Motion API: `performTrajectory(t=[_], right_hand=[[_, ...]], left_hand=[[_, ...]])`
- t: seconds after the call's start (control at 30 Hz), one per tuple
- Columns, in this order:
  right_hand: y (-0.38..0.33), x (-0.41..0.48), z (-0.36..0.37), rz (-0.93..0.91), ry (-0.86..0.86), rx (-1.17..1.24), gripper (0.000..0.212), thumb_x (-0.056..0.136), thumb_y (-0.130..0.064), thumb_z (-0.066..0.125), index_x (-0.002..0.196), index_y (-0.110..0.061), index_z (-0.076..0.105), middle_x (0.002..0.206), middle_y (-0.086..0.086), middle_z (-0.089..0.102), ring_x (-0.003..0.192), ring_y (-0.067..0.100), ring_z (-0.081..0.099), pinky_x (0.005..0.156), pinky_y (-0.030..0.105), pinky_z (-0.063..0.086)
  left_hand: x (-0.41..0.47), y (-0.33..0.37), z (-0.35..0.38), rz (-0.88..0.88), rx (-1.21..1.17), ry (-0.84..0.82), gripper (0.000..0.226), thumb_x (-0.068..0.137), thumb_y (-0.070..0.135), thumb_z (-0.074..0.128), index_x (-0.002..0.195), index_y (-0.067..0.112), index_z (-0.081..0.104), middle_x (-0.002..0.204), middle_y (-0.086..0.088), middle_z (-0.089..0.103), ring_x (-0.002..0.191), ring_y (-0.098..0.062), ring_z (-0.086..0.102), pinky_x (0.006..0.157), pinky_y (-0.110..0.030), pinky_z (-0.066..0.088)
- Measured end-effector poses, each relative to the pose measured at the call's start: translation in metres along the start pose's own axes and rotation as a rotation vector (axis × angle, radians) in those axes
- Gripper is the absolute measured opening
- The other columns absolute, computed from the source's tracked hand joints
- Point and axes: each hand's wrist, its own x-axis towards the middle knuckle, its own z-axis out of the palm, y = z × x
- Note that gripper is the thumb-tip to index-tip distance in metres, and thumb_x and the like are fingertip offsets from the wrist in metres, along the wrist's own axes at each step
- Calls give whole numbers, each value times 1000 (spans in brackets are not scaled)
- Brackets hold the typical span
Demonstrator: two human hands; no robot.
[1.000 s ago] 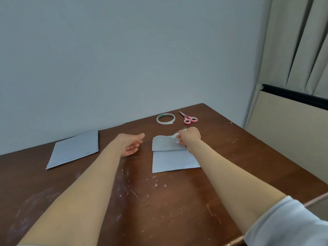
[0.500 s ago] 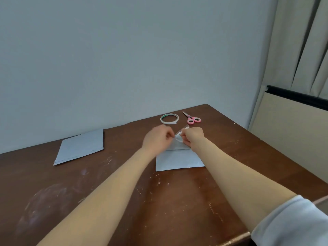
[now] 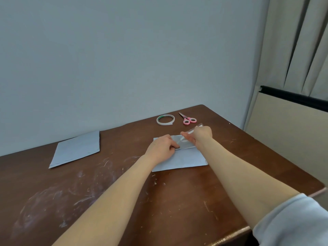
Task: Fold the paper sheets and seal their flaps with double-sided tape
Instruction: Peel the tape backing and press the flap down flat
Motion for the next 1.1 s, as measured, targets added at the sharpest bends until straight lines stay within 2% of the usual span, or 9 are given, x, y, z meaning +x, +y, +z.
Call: performTrajectory(t=[0.07,0.13,0.2,0.23,0.3,0.33,0.53,0.73,1.1], right_hand=[[-4,-6,-11,12,11,-97,63,101,-55,20,131,-13,55,126,7,62,110,20,62,66,20,39],[0,-1,-18,3,43,-176,41,104,-37,31,138,-19,46,131,5,57,114,19,59,77,23,41],[9,10,-18,-145,-33,-221,51,97,-16,51,145,-22,34,145,1,43,122,19,52,80,24,44],[12,14,-22,-122,-52,-24,57,93,-9,55,144,-20,33,150,1,37,126,20,50,82,23,47],[7,23,-28,164,-90,765,38,93,-1,52,129,-8,48,144,12,47,117,24,59,82,22,54],[10,26,-30,119,-26,910,31,93,1,50,124,-1,52,134,19,55,108,27,64,78,24,56],[6,22,-47,26,212,874,13,99,-11,50,106,-6,61,92,8,66,70,11,65,61,15,52],[4,23,-57,-102,342,687,12,100,-22,50,99,-12,56,91,2,58,83,16,54,72,27,43],[18,12,-45,-207,195,456,10,97,-21,57,95,-15,65,89,0,60,78,15,53,70,26,41]], left_hand=[[0,0,0,-1,-7,-3,34,94,11,46,117,24,69,116,1,58,103,-16,58,90,-30,47],[0,0,-1,2,0,-5,34,94,12,46,117,24,68,118,1,58,104,-16,57,91,-29,47],[1,0,-1,4,13,-4,35,94,12,46,118,24,68,119,2,58,105,-15,57,92,-29,47],[1,1,-1,3,19,-3,35,95,12,46,118,25,68,119,2,58,106,-15,57,92,-29,47],[1,1,0,-1,28,-4,35,95,12,45,119,25,67,120,2,57,106,-15,57,92,-28,47],[1,1,0,-3,31,-7,35,95,12,45,119,25,67,120,3,57,106,-15,57,91,-28,47],[2,2,-1,0,55,-16,35,95,13,45,120,25,67,120,3,57,106,-15,56,90,-29,47],[1,2,-1,-1,66,-26,35,94,13,46,119,25,67,119,3,56,105,-15,56,91,-30,47],[0,6,-3,-7,66,-73,41,95,11,41,131,22,56,123,-1,55,110,-18,55,94,-31,45]])
